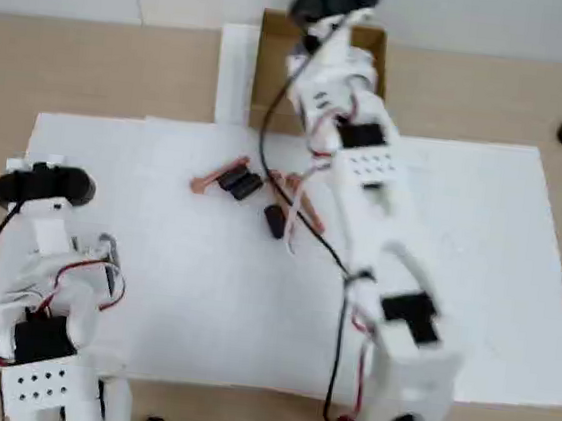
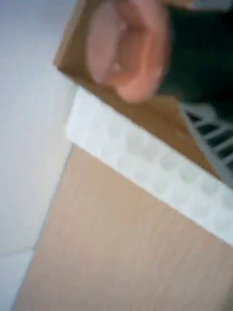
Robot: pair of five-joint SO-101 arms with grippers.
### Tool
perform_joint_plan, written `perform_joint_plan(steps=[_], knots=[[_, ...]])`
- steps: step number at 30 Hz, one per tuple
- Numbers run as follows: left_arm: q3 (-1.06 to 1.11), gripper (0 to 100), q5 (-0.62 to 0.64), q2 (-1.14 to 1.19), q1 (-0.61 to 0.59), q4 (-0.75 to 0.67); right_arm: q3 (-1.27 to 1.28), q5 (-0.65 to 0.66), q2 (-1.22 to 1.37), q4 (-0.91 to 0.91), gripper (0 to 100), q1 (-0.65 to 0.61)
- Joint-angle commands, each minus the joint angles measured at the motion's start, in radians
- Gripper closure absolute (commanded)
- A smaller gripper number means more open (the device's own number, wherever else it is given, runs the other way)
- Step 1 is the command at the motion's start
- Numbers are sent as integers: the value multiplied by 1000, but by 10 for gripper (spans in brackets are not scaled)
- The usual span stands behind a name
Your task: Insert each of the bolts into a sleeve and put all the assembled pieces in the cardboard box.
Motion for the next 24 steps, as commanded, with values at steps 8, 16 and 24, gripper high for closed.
perform_joint_plan(steps=[8, 16, 24], knots=[[-5, 877, -9, -12, -8, -26, -477, 11, 360, -25, 995, -24], [-5, 877, -9, -12, -8, -26, -508, 11, 429, -35, 923, -25], [-5, 877, -9, -12, -8, -25, -508, 11, 438, -27, 811, -25]])
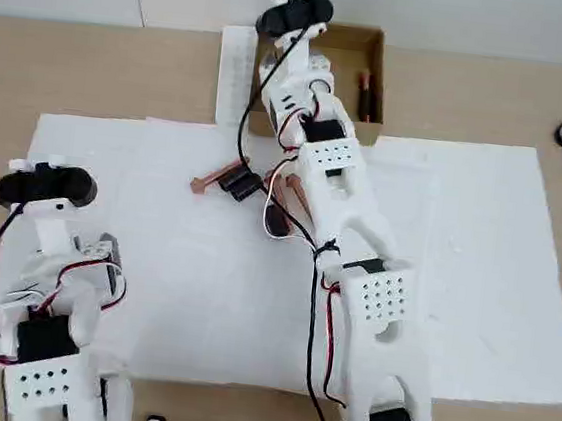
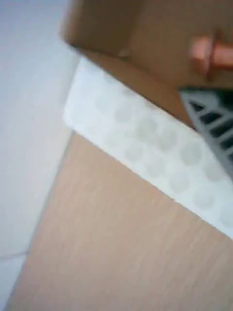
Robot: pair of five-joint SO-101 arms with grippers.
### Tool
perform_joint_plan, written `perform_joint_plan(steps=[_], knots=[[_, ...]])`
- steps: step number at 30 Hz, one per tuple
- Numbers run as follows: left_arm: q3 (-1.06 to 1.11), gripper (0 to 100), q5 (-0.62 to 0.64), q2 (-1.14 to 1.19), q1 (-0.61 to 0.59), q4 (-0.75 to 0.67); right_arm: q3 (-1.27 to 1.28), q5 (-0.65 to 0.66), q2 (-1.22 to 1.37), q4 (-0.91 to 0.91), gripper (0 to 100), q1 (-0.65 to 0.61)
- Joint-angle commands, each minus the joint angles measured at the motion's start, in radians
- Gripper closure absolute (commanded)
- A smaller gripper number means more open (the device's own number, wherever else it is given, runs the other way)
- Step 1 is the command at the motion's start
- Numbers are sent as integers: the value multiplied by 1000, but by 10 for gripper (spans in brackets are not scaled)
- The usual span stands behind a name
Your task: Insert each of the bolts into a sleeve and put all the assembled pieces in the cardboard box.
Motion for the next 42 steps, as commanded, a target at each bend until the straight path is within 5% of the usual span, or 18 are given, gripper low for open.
perform_joint_plan(steps=[1, 12, 22, 35, 42], knots=[[-5, 877, -8, -12, -8, -25, -57, 11, -24, -18, 811, -2], [-5, 877, -8, -12, -8, -25, -58, 14, -81, 15, 811, 4], [-5, 877, -8, -5, -8, -21, -57, 8, -446, 641, 811, 12], [-5, 877, -2, -5, -6, -20, -52, 12, -559, 1260, 811, 7], [-5, 878, -2, -5, -6, -21, -52, 11, -547, 1377, 812, 13]])
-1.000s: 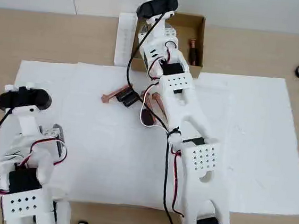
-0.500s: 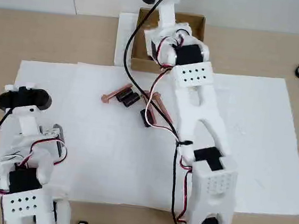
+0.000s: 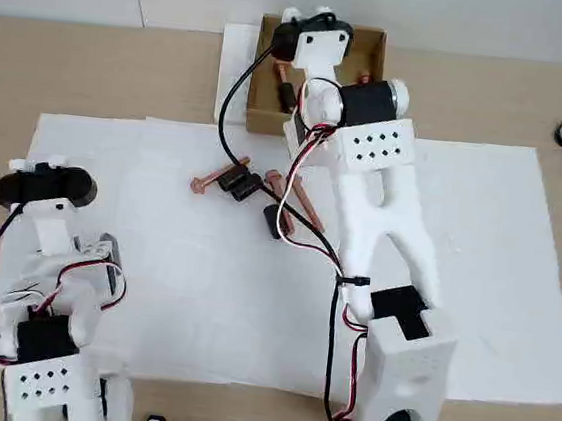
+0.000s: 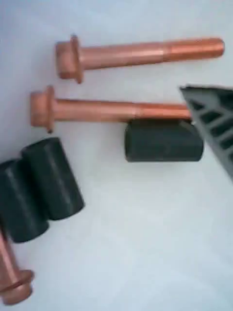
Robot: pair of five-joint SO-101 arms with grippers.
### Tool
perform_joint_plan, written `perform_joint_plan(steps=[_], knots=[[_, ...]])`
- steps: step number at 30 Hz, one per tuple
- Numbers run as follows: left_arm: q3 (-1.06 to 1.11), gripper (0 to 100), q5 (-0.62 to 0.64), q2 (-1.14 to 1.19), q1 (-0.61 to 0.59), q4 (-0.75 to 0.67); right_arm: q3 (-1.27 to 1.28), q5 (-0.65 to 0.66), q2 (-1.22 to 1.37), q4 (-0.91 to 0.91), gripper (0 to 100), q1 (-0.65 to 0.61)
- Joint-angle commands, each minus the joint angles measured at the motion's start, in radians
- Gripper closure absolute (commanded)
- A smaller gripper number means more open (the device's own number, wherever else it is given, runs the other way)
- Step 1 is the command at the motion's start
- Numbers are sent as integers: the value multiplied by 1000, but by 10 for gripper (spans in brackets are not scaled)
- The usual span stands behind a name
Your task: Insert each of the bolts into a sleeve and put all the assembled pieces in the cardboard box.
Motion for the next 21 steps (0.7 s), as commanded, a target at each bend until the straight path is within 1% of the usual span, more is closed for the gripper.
perform_joint_plan(steps=[1, 4, 9, 12, 15, 21], knots=[[-5, 878, -2, -5, -6, -21, -49, 5, -35, 12, 810, 5], [-5, 878, -2, -5, -6, -21, -8, 11, -12, 21, 809, -31], [-4, 878, 0, -5, -6, -21, 71, 11, 41, -5, 811, -154], [18, 879, 0, -11, -6, -26, 71, 11, 102, -16, 812, -200], [28, 879, 0, -11, -6, -28, 71, 11, 170, -16, 812, -223], [28, 879, -2, -11, -6, -28, 71, 8, 229, -8, 812, -226]])
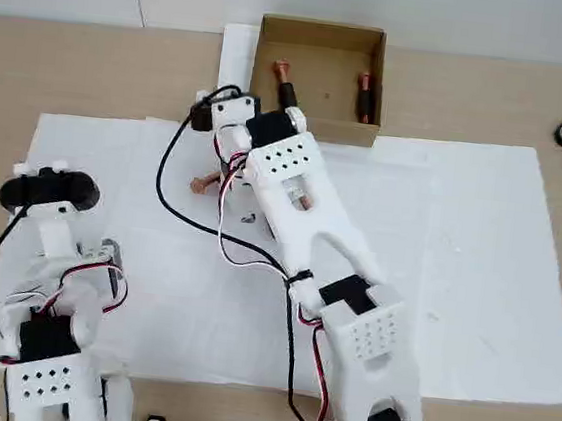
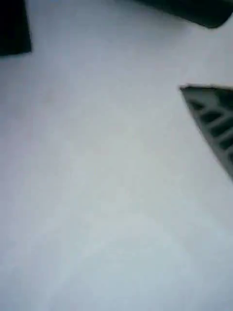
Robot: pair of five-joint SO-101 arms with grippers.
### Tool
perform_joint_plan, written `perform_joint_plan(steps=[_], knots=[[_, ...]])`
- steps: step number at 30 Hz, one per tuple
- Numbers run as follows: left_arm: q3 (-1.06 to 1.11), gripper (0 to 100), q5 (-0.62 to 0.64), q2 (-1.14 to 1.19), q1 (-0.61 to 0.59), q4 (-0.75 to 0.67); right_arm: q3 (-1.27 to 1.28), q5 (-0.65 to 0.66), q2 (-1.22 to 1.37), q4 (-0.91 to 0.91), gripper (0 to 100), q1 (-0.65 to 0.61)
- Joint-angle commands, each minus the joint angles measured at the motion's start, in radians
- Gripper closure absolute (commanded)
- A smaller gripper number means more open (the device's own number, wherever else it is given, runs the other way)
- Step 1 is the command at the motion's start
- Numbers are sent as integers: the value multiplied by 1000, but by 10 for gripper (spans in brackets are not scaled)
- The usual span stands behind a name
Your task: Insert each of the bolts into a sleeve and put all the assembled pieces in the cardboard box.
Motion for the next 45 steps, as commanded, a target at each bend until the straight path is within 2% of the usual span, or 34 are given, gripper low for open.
perform_joint_plan(steps=[1, 30, 39, 45], knots=[[-5, 879, -3, -11, -6, -25, 2, 6, -2, -4, 812, -5], [-5, 879, -3, -12, -6, -25, 5, 8, 151, -62, 815, -2], [-5, 879, -3, -12, -6, -25, 2, 9, 166, -64, 990, -1], [-7, 879, -3, -12, -6, -25, -107, 94, 163, 19, 995, 1]])
